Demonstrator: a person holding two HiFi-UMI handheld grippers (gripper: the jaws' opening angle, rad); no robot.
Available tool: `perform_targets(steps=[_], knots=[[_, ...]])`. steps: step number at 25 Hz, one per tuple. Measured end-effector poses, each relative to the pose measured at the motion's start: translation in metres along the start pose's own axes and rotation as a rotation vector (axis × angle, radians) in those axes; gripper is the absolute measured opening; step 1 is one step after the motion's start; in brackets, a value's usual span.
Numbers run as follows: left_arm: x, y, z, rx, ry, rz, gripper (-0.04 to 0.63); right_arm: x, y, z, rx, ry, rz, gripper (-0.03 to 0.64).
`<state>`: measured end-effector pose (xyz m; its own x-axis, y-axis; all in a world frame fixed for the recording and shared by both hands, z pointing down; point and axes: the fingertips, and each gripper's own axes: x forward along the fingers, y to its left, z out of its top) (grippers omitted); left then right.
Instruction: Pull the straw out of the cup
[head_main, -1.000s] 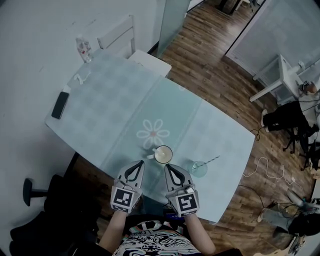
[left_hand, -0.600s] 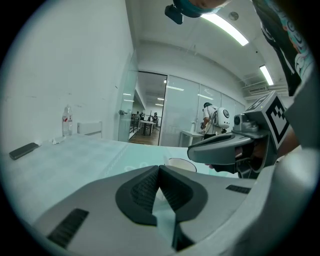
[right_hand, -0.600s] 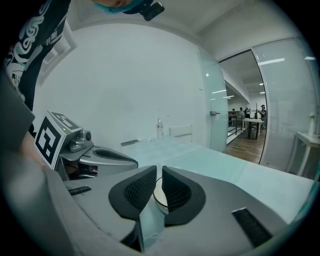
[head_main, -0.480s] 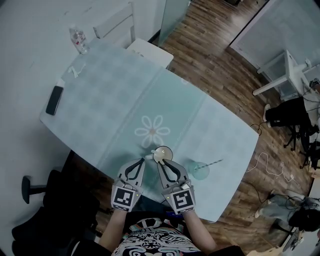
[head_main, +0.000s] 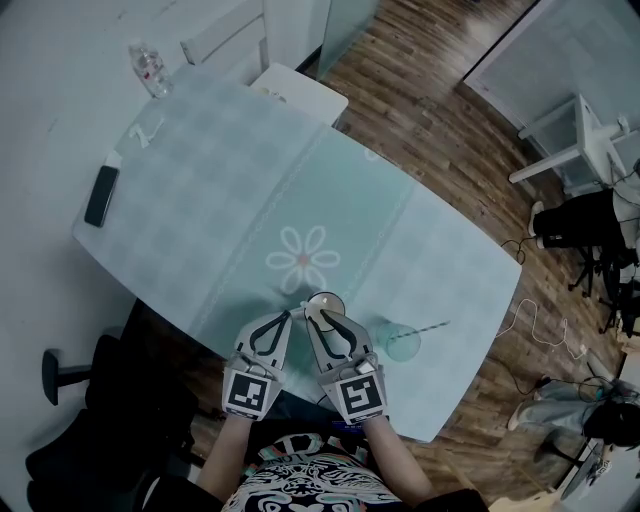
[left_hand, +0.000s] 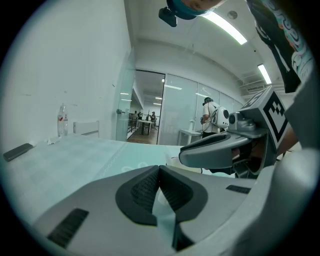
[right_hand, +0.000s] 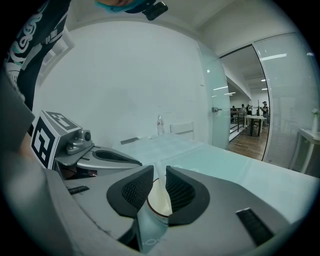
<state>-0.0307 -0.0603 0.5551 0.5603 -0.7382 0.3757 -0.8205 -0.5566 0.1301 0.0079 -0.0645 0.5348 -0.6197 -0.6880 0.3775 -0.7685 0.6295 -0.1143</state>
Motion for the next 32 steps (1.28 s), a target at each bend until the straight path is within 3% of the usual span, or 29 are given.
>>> perform_targets(steps=[7,25,32], knots=[[0.006,0.004,0.000,-0.017,0.003,0.013,-0.002,0.010,-0.004,0.001,-0.029,0.015,0.002,0.077],[0.006,0.018,0.002,-0.026,-0.009,0.056,-0.002,0.024,0.003,-0.006,-0.265,0.237,0.023,0.095],[0.004,0.025,0.003,-0.048,0.008,0.060,-0.002,0.030,0.001,-0.008,-0.268,0.261,0.030,0.094]])
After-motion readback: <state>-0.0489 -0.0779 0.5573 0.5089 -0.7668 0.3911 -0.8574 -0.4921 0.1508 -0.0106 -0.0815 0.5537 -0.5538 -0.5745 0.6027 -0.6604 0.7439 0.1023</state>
